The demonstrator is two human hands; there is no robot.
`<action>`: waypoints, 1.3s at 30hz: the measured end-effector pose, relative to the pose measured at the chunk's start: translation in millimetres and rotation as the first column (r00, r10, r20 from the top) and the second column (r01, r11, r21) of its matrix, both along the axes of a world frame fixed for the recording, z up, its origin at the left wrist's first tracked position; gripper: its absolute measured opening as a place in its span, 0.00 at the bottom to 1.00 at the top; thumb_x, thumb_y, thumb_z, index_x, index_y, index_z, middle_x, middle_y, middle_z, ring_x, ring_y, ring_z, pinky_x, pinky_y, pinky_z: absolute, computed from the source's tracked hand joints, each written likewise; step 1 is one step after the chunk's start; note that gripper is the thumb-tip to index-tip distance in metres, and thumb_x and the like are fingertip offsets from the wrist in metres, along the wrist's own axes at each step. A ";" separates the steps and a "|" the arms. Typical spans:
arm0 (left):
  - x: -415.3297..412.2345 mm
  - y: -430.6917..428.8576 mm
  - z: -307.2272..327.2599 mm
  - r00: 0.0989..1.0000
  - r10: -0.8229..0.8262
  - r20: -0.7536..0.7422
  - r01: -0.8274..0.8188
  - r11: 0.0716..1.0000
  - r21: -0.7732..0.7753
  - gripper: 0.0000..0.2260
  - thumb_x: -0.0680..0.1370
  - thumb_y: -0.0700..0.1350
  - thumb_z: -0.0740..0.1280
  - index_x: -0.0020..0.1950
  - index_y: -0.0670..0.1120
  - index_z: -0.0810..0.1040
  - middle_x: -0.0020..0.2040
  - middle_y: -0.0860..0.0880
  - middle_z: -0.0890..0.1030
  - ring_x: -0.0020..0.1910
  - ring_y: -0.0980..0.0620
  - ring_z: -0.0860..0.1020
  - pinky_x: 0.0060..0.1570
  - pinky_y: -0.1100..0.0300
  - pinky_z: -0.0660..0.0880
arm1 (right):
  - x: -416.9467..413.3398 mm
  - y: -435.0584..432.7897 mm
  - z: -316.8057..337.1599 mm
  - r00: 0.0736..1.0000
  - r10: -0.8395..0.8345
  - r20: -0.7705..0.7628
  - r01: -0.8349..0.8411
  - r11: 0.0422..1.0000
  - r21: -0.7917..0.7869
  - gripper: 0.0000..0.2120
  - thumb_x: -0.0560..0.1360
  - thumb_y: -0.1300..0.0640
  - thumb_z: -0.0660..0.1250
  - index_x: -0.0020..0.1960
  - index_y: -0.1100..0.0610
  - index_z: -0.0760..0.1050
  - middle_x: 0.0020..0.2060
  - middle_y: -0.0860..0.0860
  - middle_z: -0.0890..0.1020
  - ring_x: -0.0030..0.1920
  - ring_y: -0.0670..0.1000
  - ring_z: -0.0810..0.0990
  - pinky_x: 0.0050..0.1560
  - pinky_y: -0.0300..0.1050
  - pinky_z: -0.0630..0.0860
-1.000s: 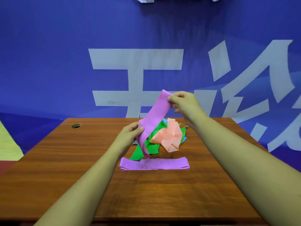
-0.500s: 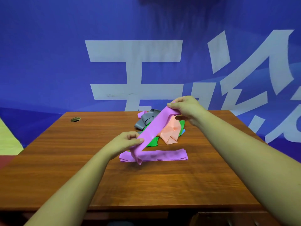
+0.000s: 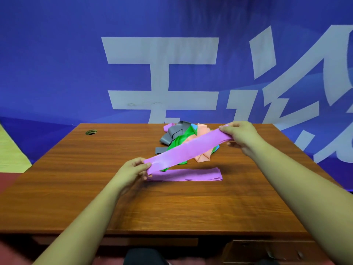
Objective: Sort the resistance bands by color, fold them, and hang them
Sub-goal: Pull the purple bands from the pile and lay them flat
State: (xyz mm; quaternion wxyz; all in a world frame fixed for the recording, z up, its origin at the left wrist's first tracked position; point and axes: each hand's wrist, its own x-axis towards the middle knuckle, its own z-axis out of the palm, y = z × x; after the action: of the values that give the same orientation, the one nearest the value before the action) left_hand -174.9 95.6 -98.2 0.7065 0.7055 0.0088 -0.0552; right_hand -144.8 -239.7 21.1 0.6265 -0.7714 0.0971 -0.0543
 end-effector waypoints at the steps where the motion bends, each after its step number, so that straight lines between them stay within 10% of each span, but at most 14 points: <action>1: 1.5 1.8 -1.8 0.999 0.040 0.025 -0.041 0.998 0.039 0.01 0.78 0.34 0.66 0.46 0.39 0.76 0.26 0.47 0.75 0.24 0.53 0.71 0.29 0.61 0.69 | -0.5 -3.2 -9.1 0.999 0.006 -0.033 -0.006 1.000 0.001 0.06 0.74 0.59 0.72 0.48 0.61 0.79 0.37 0.56 0.81 0.26 0.48 0.76 0.24 0.36 0.74; 9: 15.3 3.7 -12.6 0.981 0.150 0.126 -0.190 0.884 0.427 0.05 0.76 0.39 0.70 0.49 0.45 0.75 0.28 0.49 0.74 0.23 0.56 0.71 0.26 0.63 0.67 | -3.0 -15.7 -86.1 0.963 -0.029 -0.267 0.015 0.998 -0.053 0.02 0.75 0.66 0.68 0.44 0.63 0.78 0.35 0.58 0.78 0.20 0.48 0.75 0.20 0.36 0.72; 14: 18.9 1.5 -21.5 0.984 0.113 0.137 -0.176 0.716 0.676 0.04 0.75 0.44 0.70 0.46 0.52 0.76 0.34 0.51 0.79 0.33 0.53 0.76 0.32 0.60 0.67 | 1.6 -16.5 -123.0 0.973 -0.113 -0.202 0.063 0.969 -0.239 0.01 0.73 0.64 0.70 0.43 0.60 0.80 0.38 0.56 0.81 0.33 0.52 0.76 0.32 0.44 0.77; 39: 38.8 0.0 -47.7 0.942 0.140 0.304 -0.331 0.518 0.788 0.07 0.77 0.46 0.66 0.53 0.50 0.79 0.51 0.49 0.71 0.56 0.50 0.69 0.58 0.55 0.69 | 13.8 21.7 -160.8 0.986 0.028 0.165 0.110 0.632 -0.767 0.11 0.74 0.62 0.64 0.54 0.58 0.79 0.53 0.57 0.75 0.57 0.57 0.73 0.59 0.51 0.72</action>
State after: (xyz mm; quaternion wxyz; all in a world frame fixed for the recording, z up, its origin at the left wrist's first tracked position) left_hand -136.2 95.6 -145.9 0.2872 0.9480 0.0582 0.1241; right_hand -131.0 -218.0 -139.8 0.2399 -0.9558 0.0312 -0.1670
